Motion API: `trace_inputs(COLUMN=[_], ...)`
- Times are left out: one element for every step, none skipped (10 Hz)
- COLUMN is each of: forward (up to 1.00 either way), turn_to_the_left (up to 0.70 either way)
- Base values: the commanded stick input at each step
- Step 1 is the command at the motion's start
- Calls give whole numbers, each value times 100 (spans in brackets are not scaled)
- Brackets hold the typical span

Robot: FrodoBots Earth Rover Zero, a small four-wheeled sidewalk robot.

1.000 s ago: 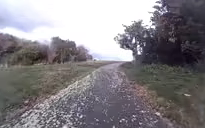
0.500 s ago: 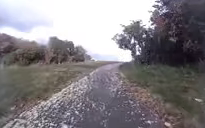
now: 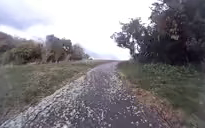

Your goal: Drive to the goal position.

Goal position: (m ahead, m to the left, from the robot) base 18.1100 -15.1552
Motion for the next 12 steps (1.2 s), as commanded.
trace_inputs(forward=[60, 60, 60, 60, 60, 60, 60, 60, 60, 60, 60, 60], turn_to_the_left=[-15, -15, -15, -15, -15, -15, -15, -15, -15, 0, 0, 0])
